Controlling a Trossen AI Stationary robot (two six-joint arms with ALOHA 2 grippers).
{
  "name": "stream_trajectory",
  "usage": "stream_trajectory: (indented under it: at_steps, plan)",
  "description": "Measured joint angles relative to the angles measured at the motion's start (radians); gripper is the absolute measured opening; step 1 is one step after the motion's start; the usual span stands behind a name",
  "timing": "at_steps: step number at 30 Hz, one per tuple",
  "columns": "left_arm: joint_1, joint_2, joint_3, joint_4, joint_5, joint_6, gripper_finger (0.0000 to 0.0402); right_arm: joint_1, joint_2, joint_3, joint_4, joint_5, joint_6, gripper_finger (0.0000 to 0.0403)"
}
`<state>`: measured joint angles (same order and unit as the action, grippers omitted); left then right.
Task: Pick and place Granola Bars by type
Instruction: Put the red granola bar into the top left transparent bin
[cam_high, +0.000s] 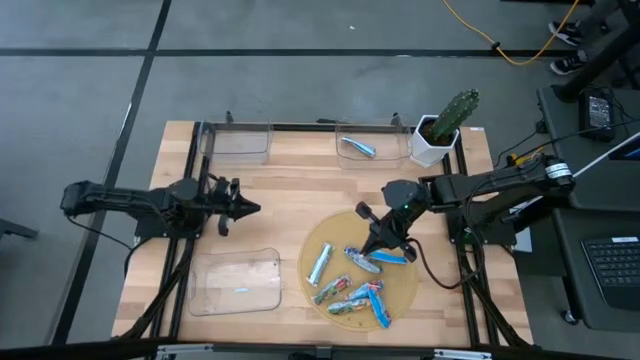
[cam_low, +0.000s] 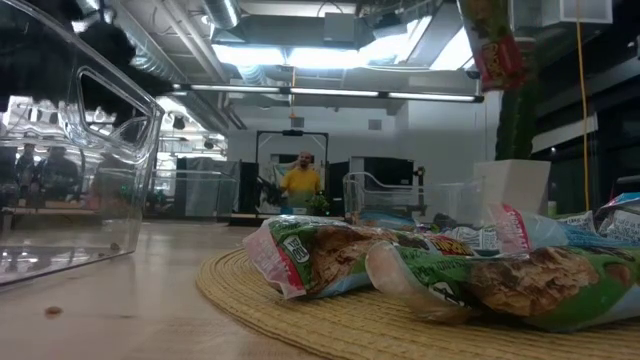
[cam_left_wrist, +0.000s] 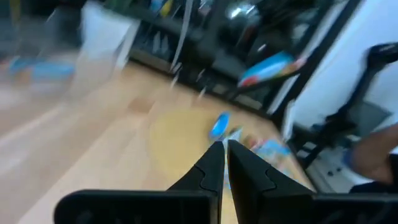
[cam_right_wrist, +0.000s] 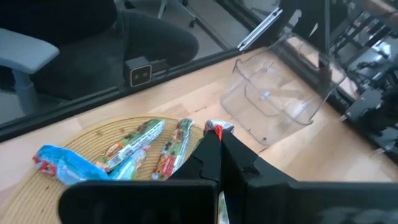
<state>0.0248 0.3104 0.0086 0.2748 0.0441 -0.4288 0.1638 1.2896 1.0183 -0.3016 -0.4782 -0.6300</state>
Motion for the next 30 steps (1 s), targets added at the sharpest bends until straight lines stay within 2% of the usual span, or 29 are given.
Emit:
stream_trajectory:
  at_steps: [3, 5, 11, 18, 24, 30]
  plan:
    - [-0.04, 0.069, 0.004, 0.171, 0.0, 0.057, 0.0016, -0.006, 0.0, 0.0, 0.018, 0.0, -0.003, 0.0003]
    - [-0.067, 0.122, 0.028, 0.227, -0.003, 0.1, 0.0017, -0.016, 0.0, 0.0, 0.034, 0.0, -0.003, 0.0003]
    - [-0.141, 0.339, 0.171, 0.229, -0.053, 0.202, 0.0039, -0.052, 0.0, 0.0, 0.115, -0.013, -0.004, 0.0003]
    - [-0.202, 0.682, 0.395, 0.23, -0.053, 0.39, 0.0075, -0.096, 0.0, 0.0, 0.194, -0.113, -0.005, 0.0003]
    - [-0.21, 0.938, 0.57, 0.23, -0.055, 0.503, 0.0089, -0.115, 0.0, 0.0, 0.255, -0.191, -0.033, 0.0003]
    - [-0.209, 1.102, 0.708, 0.231, -0.193, 0.616, 0.01, -0.115, 0.0, 0.0, 0.33, -0.256, -0.06, 0.0003]
